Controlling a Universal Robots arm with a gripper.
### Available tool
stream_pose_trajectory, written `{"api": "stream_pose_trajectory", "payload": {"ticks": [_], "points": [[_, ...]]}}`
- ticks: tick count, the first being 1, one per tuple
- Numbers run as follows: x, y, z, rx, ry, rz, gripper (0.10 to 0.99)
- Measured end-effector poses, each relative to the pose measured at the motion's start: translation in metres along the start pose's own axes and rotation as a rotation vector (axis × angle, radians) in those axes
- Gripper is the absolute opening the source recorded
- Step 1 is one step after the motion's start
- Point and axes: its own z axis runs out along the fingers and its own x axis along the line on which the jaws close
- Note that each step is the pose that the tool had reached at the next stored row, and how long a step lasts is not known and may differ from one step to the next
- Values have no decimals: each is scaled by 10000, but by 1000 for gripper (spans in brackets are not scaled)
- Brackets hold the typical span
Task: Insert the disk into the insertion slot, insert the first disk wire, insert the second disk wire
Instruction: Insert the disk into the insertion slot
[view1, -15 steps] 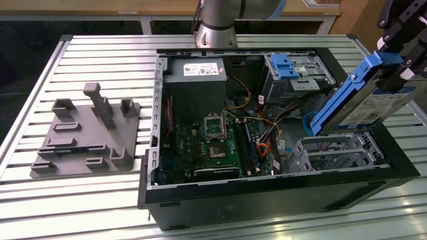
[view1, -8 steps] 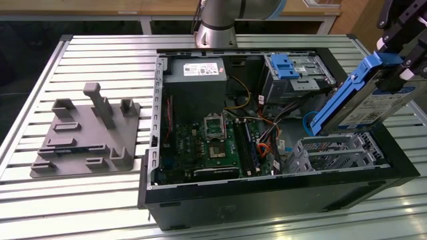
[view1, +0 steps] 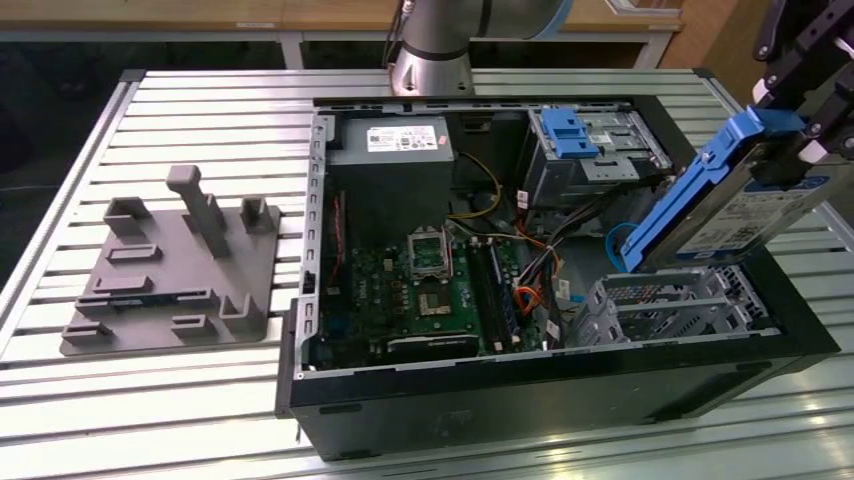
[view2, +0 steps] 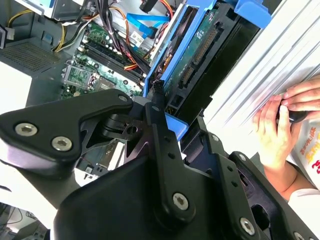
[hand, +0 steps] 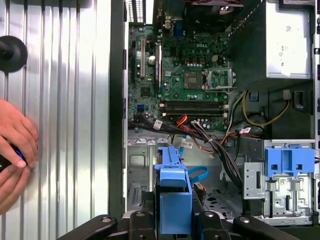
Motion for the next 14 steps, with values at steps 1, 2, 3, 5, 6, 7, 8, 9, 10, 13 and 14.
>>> {"api": "stream_pose_trajectory", "payload": {"ticks": [1, 2, 3, 5, 6, 7, 8, 9, 10, 13, 14], "points": [[0, -2, 4, 0, -1, -3, 361], [1, -4, 6, -1, 0, -6, 361], [1, -9, 9, -1, 0, -12, 361], [1, -16, 16, -1, 0, -17, 361], [1, -18, 19, -1, 0, -17, 361], [2, -19, 23, -1, 1, -18, 361], [2, -20, 28, -1, 1, -18, 361], [3, -21, 34, -1, 0, -19, 361], [3, -22, 40, -1, 0, -20, 361], [5, -22, 59, -1, -1, -20, 361], [5, -22, 64, -1, -1, -20, 361]]}}
